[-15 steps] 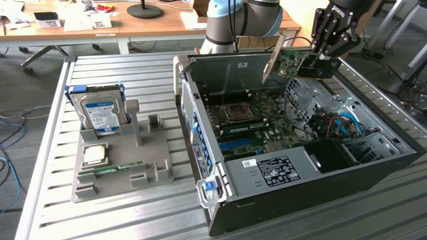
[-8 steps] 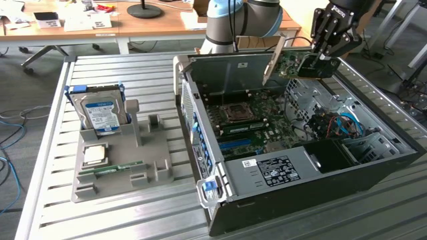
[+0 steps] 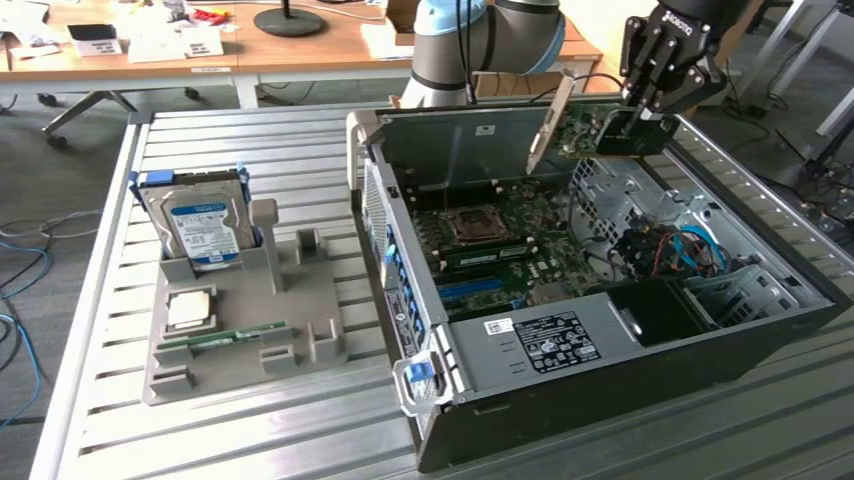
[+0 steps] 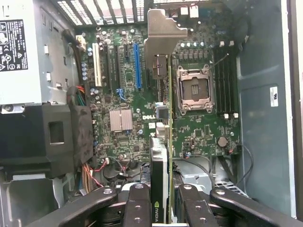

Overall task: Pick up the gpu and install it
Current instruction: 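Insert the gpu into the slot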

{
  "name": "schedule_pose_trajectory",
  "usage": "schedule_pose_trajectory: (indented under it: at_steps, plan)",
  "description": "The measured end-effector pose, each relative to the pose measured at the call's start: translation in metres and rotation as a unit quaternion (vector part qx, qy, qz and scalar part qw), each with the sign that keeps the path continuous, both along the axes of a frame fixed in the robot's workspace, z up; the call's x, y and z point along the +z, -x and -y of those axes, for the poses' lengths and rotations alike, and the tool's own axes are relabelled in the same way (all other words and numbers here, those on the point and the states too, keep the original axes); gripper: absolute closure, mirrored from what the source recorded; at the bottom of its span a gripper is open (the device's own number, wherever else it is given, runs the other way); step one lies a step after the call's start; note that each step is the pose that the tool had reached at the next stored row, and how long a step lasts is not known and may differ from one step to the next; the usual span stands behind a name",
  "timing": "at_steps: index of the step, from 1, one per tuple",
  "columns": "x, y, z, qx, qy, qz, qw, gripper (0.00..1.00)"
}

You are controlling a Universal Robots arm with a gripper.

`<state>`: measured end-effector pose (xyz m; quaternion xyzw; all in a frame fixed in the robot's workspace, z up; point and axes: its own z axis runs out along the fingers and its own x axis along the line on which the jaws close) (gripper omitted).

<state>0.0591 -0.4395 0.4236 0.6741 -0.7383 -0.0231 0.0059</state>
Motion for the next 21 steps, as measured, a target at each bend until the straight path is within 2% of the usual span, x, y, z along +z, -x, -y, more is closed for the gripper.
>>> schedule_pose_trajectory:
  at_steps: [4,5,8,12,17,21]
  plan:
    - [-0.0004,0.0000,-0.0001,0.002,-0.0002,0.0004,1.0000,0.73]
    - [-0.0008,0.0002,-0.0001,0.003,-0.0002,0.0016,1.0000,0.73]
    - [-0.0021,0.0008,0.0000,0.008,-0.0001,0.0081,0.9999,0.73]
    - [-0.0035,0.0014,0.0000,0.017,-0.0001,0.0126,0.9998,0.73]
    - [-0.0065,0.0026,0.0000,0.027,-0.0001,0.0204,0.9994,0.73]
    - [-0.0078,0.0032,0.0000,0.028,0.0000,0.0206,0.9994,0.73]
